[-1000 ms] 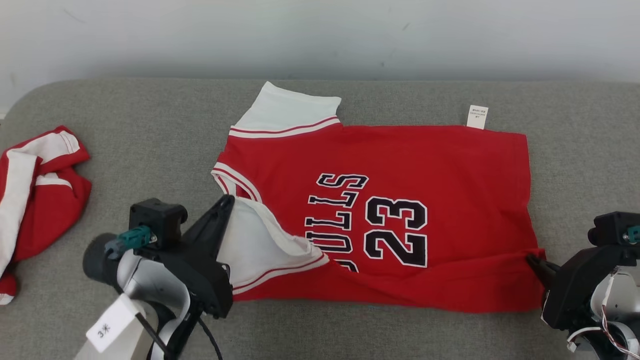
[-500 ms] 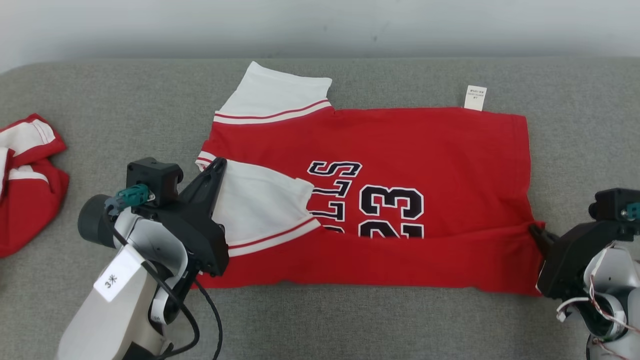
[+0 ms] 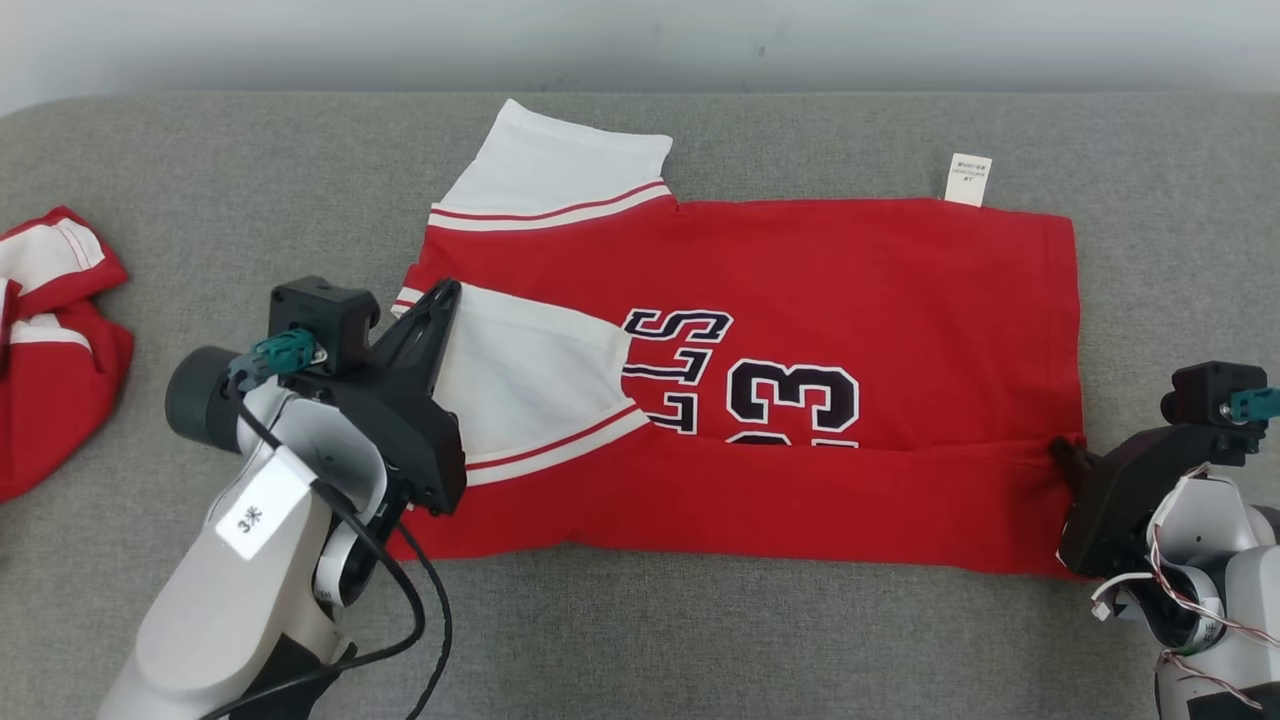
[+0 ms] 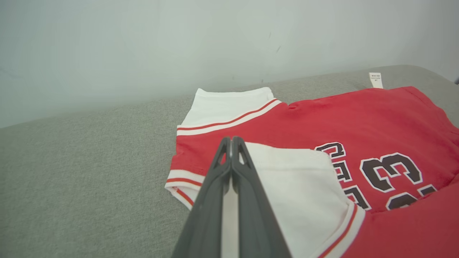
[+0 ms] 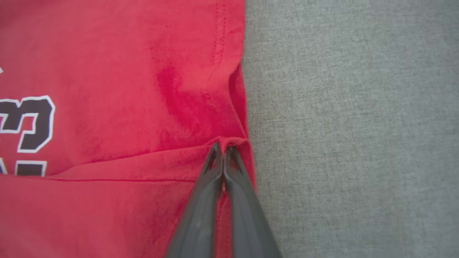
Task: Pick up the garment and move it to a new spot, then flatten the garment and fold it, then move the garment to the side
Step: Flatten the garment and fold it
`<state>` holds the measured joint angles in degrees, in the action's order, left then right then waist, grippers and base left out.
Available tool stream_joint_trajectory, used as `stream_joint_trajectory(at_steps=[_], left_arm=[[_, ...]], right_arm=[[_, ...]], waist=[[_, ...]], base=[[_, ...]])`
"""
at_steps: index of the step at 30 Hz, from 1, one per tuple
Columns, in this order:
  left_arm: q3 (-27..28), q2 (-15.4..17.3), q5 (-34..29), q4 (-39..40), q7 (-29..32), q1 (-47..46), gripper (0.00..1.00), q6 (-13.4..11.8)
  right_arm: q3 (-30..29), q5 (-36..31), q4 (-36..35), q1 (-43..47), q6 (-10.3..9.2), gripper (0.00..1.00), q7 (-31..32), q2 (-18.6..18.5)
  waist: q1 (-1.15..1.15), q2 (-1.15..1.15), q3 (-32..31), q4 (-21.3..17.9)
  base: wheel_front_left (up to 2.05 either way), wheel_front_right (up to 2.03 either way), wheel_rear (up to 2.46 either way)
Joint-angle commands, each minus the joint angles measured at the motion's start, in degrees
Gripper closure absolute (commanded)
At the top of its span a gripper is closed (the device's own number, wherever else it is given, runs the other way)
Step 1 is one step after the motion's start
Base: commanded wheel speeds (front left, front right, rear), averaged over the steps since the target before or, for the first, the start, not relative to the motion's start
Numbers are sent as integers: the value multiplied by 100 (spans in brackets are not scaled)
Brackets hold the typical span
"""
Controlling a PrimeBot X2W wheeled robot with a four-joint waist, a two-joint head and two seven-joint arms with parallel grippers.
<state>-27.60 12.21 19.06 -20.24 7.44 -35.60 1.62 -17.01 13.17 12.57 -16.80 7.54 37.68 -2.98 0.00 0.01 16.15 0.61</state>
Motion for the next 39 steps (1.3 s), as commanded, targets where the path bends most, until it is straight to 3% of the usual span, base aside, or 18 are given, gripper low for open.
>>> stream_joint_trajectory(at_steps=[1,2,3,13,28,39], left_arm=[[-38,6,-69,-70,-76,-121,65,40],[-54,9,-88,-124,-96,-144,7,52],[-66,11,-104,-174,-123,-159,0,57],[-34,45,-72,-205,-418,32,0,-118],[0,462,41,893,-311,1477,0,-607],[-27,505,245,841,-293,2279,0,-821]], right_arm=[[25,-25,79,-44,-11,0,-49,4],[42,-26,114,-57,-11,0,-64,5],[44,-6,140,-78,-11,0,-100,4],[4,-123,20,126,-11,0,-370,-29],[-252,-204,-952,943,-11,0,-564,1],[-138,-30,-470,1292,-11,0,-1061,6]], waist=[[0,-1,-7,4],[0,-1,-17,2],[0,-1,-31,-4],[0,-1,-370,6],[0,-1,-936,43],[0,-1,-941,-11]], base=[[0,0,0],[0,0,0],[0,0,0],[0,0,0],[0,0,0],[0,0,0]])
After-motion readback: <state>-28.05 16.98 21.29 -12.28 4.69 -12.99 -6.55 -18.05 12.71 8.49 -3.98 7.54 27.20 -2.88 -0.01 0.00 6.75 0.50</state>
